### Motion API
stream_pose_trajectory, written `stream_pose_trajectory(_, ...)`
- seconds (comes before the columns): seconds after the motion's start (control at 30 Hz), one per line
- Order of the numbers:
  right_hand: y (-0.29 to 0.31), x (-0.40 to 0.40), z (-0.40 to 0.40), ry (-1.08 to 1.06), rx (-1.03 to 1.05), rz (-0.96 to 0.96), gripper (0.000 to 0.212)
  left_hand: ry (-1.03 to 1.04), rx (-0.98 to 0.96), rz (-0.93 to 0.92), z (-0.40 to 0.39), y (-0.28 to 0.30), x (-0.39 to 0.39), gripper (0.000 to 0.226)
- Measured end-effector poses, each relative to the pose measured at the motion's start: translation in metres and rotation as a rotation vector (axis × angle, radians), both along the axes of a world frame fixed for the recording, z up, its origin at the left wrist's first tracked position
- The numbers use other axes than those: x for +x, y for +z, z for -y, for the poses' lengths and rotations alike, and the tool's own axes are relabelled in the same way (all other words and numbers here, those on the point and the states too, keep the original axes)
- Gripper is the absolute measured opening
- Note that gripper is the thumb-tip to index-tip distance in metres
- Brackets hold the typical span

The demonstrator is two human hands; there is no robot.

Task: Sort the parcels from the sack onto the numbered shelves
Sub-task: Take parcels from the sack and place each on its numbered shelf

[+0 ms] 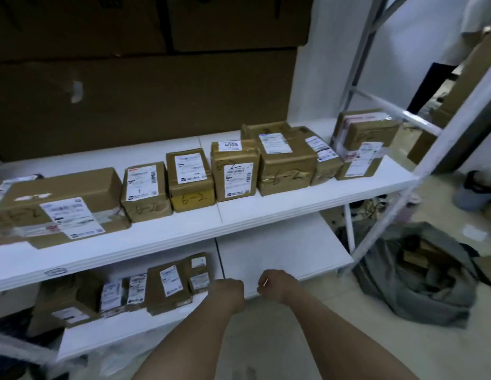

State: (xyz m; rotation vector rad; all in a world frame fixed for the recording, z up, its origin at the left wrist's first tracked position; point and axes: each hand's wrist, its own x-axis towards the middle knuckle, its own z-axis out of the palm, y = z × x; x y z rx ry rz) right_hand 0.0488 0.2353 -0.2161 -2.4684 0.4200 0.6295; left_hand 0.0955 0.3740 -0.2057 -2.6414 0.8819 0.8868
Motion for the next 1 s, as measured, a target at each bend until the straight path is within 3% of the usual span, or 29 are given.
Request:
stream_pose_trajectory(0.17,0.028,-0.050,0.060,-0.060,-0.030,-0.002,0.032,-0.078,0.022,0.044,0.064,0.036,-0.036,0.039)
stream_pose_trajectory(0.5,0.048,-0.149,0.259,-0.025,-0.206,-0.069,0.023,-0.108,-0.003,0.052,0.266,0.059,-0.114,0.039)
stream_pose_trajectory(0.8,0.061,-0.220,0.429,-0.189,-0.284,-0.092,0.029,-0.214,-0.074,0.046,0.434,0.065,-0.170,0.038)
stream_pose_trajectory(1.0,0.051,-0.227,0.510,-0.242,-0.300,-0.126,0.034,-0.308,-0.076,0.029,0.531,0.059,-0.173,0.039)
